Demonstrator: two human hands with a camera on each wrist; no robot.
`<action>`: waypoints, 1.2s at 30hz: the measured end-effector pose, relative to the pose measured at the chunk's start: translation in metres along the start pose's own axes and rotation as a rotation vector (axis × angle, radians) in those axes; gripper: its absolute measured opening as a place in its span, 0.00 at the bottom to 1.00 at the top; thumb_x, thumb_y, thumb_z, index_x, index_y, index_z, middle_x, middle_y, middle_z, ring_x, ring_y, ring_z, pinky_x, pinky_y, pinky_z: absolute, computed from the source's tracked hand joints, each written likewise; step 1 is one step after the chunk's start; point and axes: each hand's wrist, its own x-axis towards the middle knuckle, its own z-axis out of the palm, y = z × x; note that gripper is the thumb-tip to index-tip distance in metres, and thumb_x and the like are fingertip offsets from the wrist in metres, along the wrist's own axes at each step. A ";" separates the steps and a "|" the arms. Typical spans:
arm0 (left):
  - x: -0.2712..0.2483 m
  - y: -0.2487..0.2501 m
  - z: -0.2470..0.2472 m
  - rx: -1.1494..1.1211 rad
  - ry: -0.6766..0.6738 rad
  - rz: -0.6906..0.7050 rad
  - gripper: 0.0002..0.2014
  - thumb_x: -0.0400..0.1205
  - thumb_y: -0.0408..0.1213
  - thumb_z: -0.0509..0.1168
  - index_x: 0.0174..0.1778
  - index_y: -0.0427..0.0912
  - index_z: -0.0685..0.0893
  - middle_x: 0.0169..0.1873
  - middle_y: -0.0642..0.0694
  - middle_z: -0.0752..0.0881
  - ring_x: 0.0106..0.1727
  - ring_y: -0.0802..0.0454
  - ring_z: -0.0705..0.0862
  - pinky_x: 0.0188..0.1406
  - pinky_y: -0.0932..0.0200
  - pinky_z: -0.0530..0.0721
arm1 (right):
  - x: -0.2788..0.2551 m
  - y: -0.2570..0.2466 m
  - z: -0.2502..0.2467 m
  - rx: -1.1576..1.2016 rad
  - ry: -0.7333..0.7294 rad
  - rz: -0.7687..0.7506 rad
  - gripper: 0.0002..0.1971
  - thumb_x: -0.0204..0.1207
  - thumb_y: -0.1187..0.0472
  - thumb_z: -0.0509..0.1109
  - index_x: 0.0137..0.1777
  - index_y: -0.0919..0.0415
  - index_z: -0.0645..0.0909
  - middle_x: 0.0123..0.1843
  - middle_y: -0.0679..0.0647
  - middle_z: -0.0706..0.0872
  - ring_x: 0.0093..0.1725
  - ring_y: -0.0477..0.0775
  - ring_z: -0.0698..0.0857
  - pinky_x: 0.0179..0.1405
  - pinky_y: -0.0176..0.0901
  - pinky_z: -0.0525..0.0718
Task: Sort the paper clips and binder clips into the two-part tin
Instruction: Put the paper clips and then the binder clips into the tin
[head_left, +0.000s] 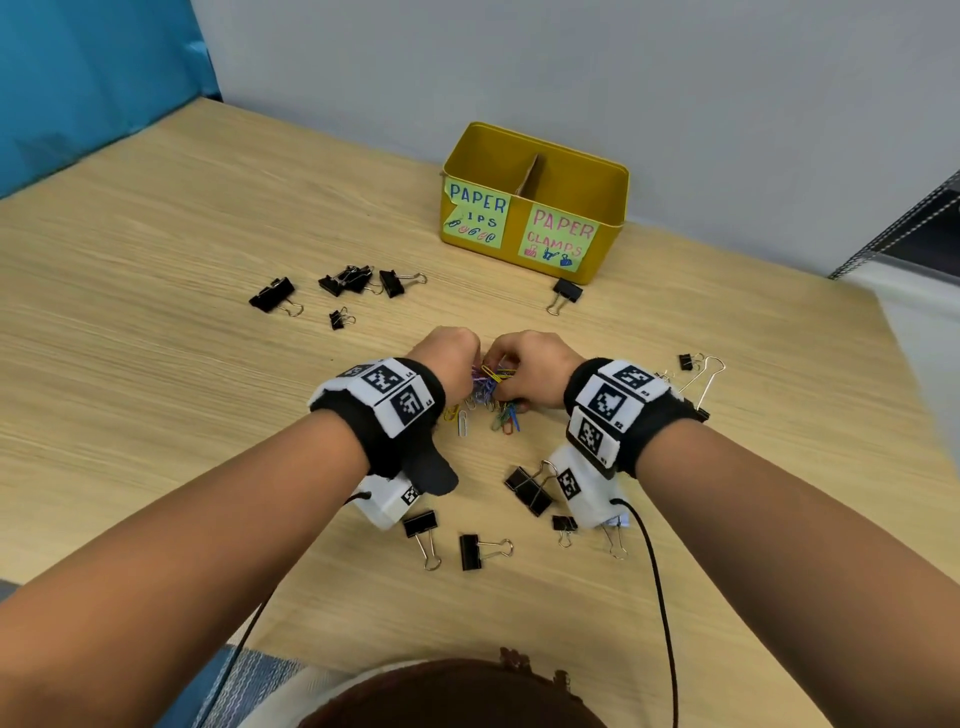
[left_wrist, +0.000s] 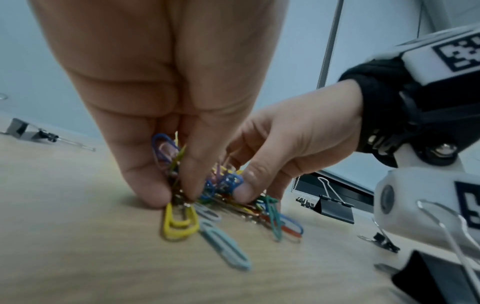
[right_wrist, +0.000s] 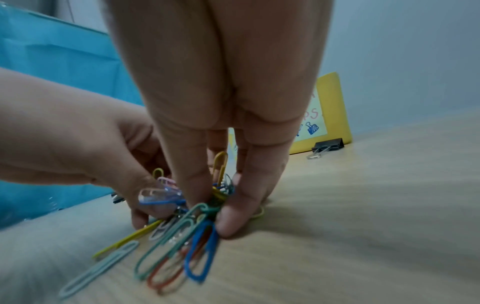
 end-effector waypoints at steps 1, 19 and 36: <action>0.002 -0.002 -0.001 -0.017 0.011 0.000 0.14 0.78 0.26 0.64 0.59 0.36 0.85 0.62 0.37 0.84 0.63 0.41 0.82 0.60 0.54 0.80 | 0.002 0.003 0.000 0.065 -0.007 0.017 0.14 0.71 0.69 0.72 0.57 0.61 0.83 0.52 0.57 0.81 0.28 0.50 0.82 0.27 0.36 0.84; 0.070 -0.004 -0.116 -1.046 0.092 -0.004 0.09 0.76 0.16 0.66 0.36 0.34 0.81 0.33 0.40 0.82 0.16 0.61 0.85 0.24 0.69 0.88 | 0.052 -0.016 -0.122 1.020 0.106 -0.015 0.10 0.75 0.78 0.66 0.39 0.64 0.81 0.25 0.52 0.86 0.22 0.44 0.87 0.27 0.35 0.90; 0.129 0.016 -0.129 -0.023 0.417 -0.040 0.18 0.81 0.44 0.64 0.64 0.41 0.84 0.66 0.38 0.80 0.71 0.39 0.73 0.71 0.46 0.68 | 0.128 -0.038 -0.139 0.556 0.443 0.095 0.13 0.75 0.71 0.59 0.37 0.55 0.78 0.46 0.56 0.81 0.42 0.55 0.83 0.35 0.46 0.90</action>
